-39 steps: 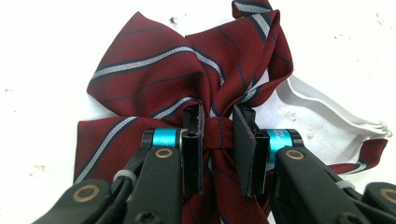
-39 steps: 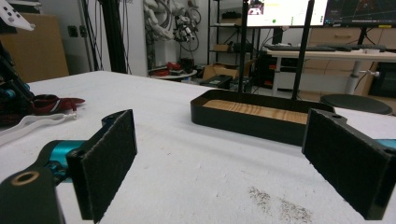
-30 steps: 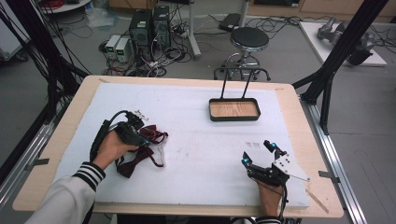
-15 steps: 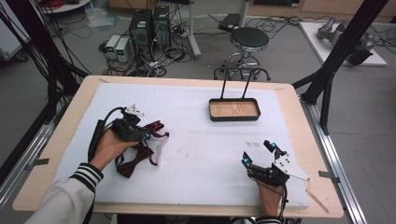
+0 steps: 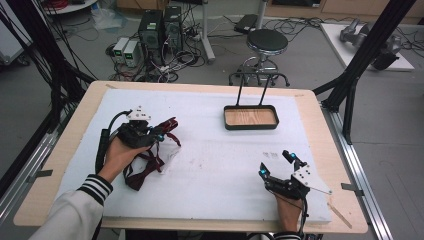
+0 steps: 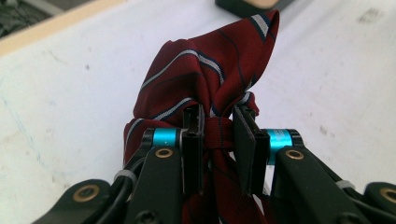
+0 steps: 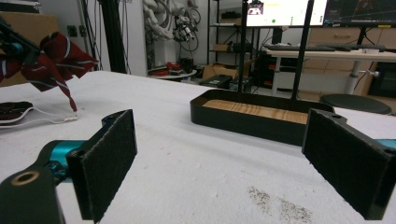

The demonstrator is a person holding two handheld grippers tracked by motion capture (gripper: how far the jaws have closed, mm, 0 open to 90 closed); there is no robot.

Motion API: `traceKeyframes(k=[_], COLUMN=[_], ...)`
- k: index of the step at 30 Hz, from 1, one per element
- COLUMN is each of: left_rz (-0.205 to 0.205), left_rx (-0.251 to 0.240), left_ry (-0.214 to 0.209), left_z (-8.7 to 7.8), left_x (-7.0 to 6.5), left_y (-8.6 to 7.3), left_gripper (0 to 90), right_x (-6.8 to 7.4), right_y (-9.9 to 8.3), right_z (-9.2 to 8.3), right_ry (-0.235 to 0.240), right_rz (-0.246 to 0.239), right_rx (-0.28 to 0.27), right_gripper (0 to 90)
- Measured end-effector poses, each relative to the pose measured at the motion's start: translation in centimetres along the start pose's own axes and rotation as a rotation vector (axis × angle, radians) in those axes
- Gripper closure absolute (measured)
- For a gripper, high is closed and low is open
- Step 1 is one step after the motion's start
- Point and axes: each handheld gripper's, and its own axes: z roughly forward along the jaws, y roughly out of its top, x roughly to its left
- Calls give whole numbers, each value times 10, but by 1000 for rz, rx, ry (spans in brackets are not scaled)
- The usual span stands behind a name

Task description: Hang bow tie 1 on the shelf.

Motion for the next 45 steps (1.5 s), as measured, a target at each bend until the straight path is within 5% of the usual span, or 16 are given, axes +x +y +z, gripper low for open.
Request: traceKeyframes(k=[21, 32, 45], left_rz=[19, 15, 28], left_rx=[-200, -299, -329], left_ry=[-34, -81, -93], left_z=[-10, 5, 23], left_x=[-5, -8, -12], left_y=[33, 52, 78], left_gripper=[740, 741, 742], right_x=[0, 0, -1], right_y=[0, 0, 0], right_z=[0, 0, 0], right_ry=[0, 0, -1], right_rz=[-3, -3, 0], right_rx=[1, 0, -2], right_gripper=[94, 94, 94])
